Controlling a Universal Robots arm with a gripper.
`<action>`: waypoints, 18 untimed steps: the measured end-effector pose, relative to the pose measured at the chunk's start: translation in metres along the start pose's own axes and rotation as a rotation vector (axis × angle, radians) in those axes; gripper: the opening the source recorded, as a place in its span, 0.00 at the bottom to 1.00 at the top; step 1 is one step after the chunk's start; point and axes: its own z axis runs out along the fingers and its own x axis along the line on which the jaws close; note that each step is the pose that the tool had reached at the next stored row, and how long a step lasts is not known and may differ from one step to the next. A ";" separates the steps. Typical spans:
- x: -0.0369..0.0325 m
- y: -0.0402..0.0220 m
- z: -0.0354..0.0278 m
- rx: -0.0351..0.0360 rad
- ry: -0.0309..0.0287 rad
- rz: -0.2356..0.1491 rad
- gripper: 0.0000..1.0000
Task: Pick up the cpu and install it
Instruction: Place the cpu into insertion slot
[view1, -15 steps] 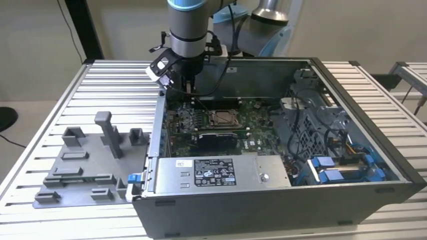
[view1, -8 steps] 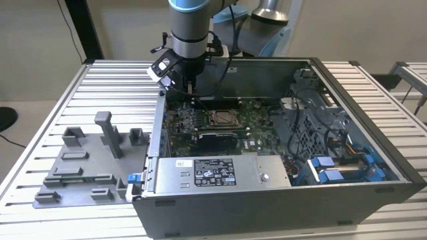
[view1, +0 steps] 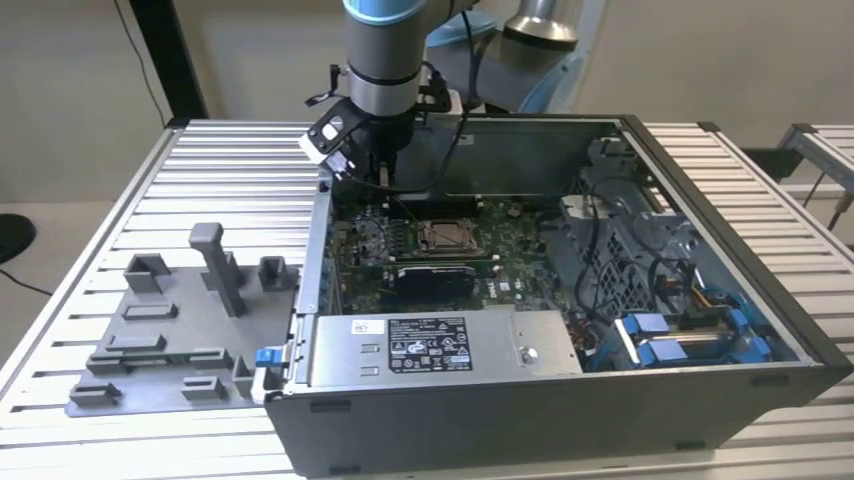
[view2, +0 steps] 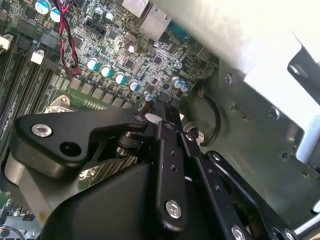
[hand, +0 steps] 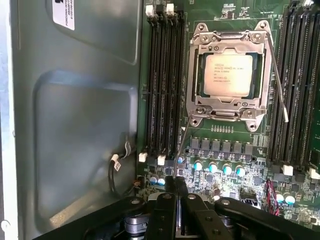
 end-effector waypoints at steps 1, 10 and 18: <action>0.0001 0.0003 -0.0006 0.0001 0.0001 0.000 0.00; 0.0018 0.0041 -0.0079 -0.0027 0.0079 -0.001 0.00; 0.0024 0.0101 -0.0117 -0.0053 0.0178 -0.002 0.00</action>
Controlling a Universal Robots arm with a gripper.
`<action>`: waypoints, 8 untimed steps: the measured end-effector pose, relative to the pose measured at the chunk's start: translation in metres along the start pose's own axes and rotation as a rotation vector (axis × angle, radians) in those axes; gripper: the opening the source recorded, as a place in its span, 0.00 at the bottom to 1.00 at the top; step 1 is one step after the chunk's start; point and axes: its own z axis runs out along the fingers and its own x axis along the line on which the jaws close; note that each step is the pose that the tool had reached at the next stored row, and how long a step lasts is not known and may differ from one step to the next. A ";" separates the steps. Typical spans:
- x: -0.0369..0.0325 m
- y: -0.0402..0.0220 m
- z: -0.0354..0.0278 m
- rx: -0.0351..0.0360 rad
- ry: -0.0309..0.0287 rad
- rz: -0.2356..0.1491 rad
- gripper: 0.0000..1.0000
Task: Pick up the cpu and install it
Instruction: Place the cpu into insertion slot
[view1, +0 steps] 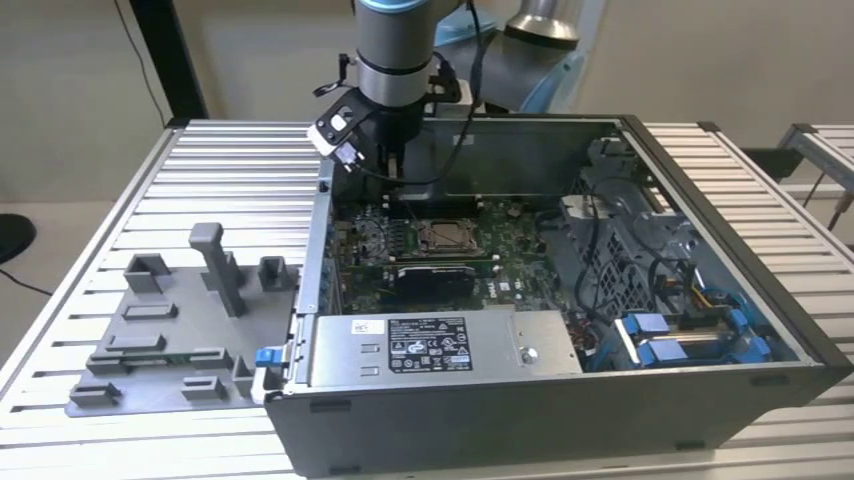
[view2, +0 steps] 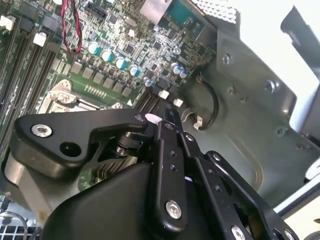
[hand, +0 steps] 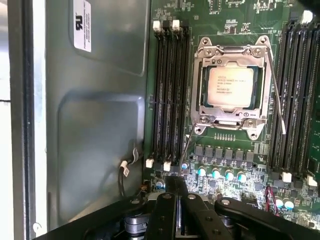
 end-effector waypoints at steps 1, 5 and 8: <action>0.0000 0.0011 -0.0004 -0.0001 0.0012 0.000 0.00; 0.0003 0.0065 -0.0024 -0.0004 0.0065 0.000 0.00; 0.0004 0.0115 -0.0039 -0.0005 0.0106 -0.001 0.00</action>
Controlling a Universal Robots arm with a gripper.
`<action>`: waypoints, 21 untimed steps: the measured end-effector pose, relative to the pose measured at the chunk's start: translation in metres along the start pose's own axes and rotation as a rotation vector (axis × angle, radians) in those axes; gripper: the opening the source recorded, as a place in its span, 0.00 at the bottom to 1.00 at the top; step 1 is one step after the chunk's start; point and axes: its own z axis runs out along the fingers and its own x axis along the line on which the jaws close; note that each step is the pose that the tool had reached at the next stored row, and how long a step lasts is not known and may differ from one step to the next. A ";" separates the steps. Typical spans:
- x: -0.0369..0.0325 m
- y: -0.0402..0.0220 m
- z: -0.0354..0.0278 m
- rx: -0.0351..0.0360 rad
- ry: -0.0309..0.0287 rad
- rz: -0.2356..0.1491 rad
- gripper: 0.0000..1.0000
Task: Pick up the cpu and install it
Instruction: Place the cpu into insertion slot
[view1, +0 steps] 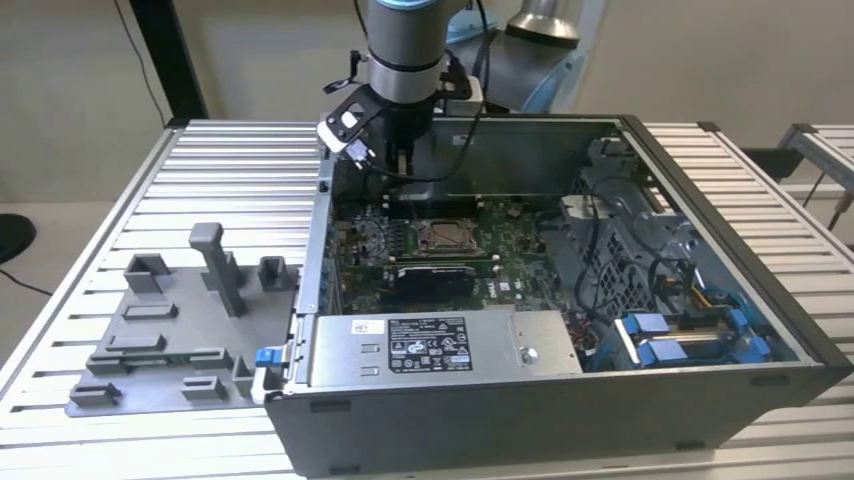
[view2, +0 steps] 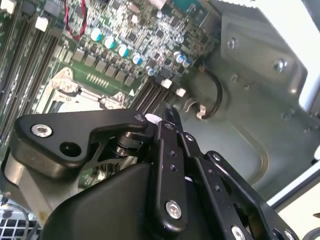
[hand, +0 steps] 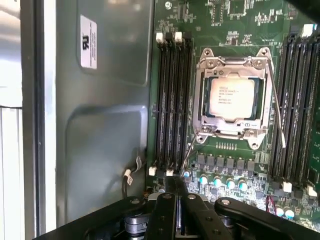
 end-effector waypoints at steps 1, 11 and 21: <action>0.0001 0.0017 -0.0005 -0.0001 0.0015 0.000 0.00; 0.0002 0.0191 -0.0044 -0.0009 0.0190 -0.001 0.00; -0.0005 0.0316 -0.0051 -0.0030 0.0351 -0.002 0.00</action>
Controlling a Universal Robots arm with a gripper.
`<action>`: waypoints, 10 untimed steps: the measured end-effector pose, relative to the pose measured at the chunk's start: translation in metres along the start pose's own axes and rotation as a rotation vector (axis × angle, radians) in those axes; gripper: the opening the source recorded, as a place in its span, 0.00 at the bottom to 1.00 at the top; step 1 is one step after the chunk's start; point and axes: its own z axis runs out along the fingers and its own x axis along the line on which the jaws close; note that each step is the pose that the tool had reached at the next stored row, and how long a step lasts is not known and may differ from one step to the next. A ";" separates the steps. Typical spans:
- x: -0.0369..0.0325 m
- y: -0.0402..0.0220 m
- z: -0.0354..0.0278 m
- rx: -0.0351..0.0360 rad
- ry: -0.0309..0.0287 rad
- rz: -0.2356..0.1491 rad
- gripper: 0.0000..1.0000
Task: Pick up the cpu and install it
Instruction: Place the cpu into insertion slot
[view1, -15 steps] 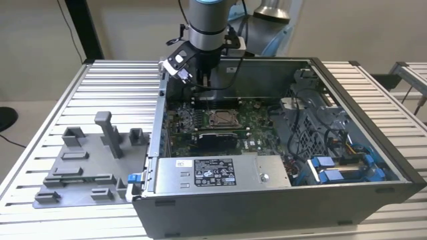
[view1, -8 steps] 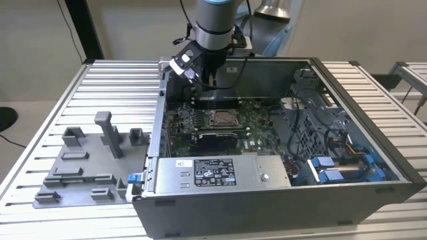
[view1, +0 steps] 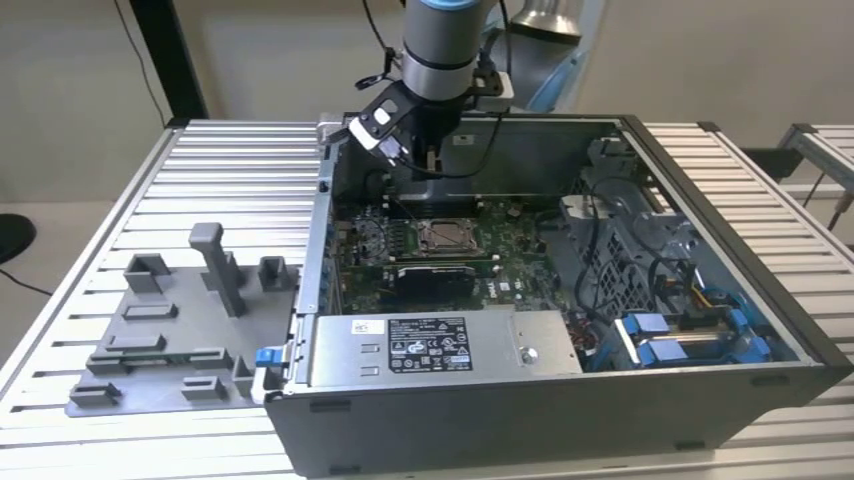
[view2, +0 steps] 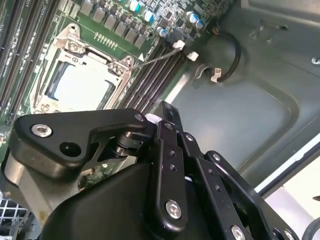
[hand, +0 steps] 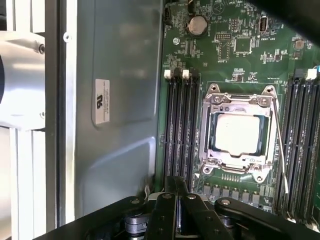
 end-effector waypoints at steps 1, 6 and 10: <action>0.0000 -0.0026 0.0002 -0.0002 -0.0001 0.000 0.00; -0.0021 -0.0168 0.0006 -0.0004 -0.0004 0.001 0.00; -0.0051 -0.0308 0.0029 -0.0001 -0.0040 0.001 0.00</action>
